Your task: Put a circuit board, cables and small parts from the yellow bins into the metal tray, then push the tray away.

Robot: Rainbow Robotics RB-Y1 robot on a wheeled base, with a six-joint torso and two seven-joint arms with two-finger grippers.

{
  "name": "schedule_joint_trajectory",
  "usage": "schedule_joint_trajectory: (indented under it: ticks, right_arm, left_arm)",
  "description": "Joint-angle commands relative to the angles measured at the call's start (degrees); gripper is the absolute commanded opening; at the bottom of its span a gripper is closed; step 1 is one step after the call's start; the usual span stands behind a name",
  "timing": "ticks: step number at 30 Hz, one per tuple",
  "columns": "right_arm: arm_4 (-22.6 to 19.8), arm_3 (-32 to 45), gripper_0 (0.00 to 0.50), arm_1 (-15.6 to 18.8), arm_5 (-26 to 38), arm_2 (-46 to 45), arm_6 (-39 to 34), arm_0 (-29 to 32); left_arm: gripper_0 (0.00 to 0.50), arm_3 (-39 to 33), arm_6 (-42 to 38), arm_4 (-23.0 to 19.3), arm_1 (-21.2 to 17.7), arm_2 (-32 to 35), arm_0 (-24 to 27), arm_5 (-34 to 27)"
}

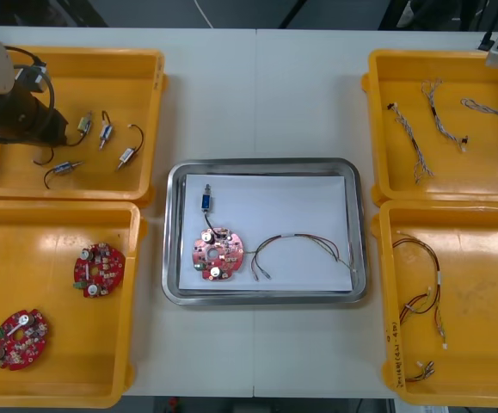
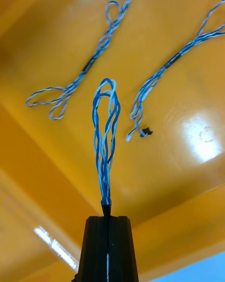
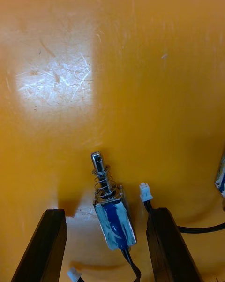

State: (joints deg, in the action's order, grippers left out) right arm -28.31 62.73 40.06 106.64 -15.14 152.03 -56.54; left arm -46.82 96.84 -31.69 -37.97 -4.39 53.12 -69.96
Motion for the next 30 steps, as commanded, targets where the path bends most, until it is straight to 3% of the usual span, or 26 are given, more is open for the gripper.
schedule_joint_trajectory:
  ticks: [1,9,11,12,23,30]
  right_arm:
    - [0.2,7.1,0.0,1.1,3.4,-2.3,-2.4,0.0]
    - [-1.5,12.6,0.0,1.1,3.4,-3.0,-3.6,-0.1]
    - [-1.9,13.7,0.0,1.0,3.4,-2.9,-3.6,0.0]
    - [-2.3,14.3,0.0,1.1,3.4,-2.9,-3.7,0.0]
    - [-13.9,19.9,0.0,1.0,3.4,3.9,-5.2,0.0]
    - [-19.2,25.5,0.0,1.0,3.4,10.7,-11.6,0.0]
  left_arm:
    - [0.5,-0.4,0.7,0.1,1.0,-1.5,-0.5,1.1]
    - [0.5,-0.4,1.0,-0.1,1.0,-1.6,-1.4,2.5]
    - [0.245,-0.4,1.0,-0.1,1.0,-1.6,-1.4,2.5]
    - [0.003,-0.4,1.0,-0.1,1.0,-1.6,-1.4,2.5]
    - [0.0,-0.4,0.9,-0.3,1.0,-1.3,-1.4,2.5]
    - [0.0,-3.1,0.9,-0.2,0.2,1.5,-1.3,-1.2]
